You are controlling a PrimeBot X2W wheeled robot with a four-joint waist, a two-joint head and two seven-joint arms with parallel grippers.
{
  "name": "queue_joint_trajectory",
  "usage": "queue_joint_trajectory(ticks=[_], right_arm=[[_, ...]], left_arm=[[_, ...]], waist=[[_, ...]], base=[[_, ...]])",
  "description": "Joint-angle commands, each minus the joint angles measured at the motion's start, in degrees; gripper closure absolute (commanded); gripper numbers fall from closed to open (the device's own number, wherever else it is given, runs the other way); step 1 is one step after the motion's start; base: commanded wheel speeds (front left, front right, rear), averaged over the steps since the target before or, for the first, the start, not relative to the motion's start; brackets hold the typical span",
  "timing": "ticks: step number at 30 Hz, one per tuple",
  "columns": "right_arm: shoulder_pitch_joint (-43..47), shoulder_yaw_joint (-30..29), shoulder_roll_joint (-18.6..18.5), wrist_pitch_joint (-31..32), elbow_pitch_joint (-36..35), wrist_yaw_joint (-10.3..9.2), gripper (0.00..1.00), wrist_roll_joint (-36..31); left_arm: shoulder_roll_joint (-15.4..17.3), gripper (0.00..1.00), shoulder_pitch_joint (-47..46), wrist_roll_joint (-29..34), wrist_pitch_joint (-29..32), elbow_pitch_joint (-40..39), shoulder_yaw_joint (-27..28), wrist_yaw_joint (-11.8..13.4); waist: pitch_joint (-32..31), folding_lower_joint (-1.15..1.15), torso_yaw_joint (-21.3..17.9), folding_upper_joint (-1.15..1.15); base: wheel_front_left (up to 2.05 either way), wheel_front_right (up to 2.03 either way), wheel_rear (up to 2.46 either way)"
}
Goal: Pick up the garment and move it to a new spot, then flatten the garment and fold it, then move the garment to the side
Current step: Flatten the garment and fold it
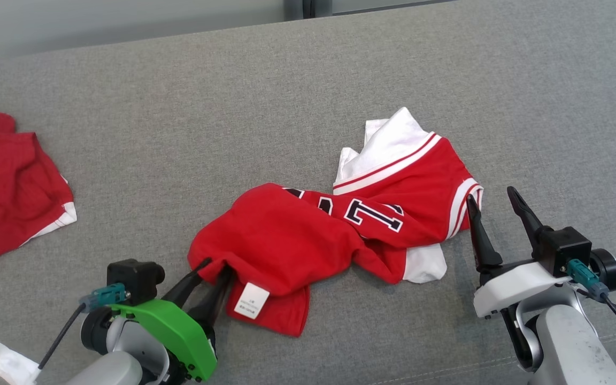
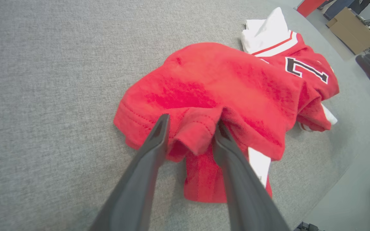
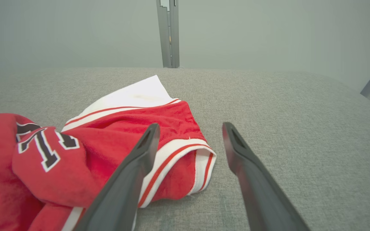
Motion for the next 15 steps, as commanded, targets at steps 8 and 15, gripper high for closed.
queue_joint_trajectory(ticks=[8, 15], right_arm=[[0.2, 0.1, -0.2, -0.2, 0.3, -0.02, 0.00, 0.3], [0.5, 0.0, -0.4, -0.2, 0.5, -0.02, 0.00, 0.1]], left_arm=[[3.2, 1.00, -2.1, -1.8, -0.1, -2.6, 2.9, -0.5], [8.1, 1.00, -0.9, -4.1, -0.7, -4.2, 7.3, 1.4]], waist=[[-0.5, 0.00, 0.0, 0.00], [-1.1, 0.00, 0.4, 0.00]], base=[[0.00, 0.00, 0.00], [0.00, 0.00, 0.00]])
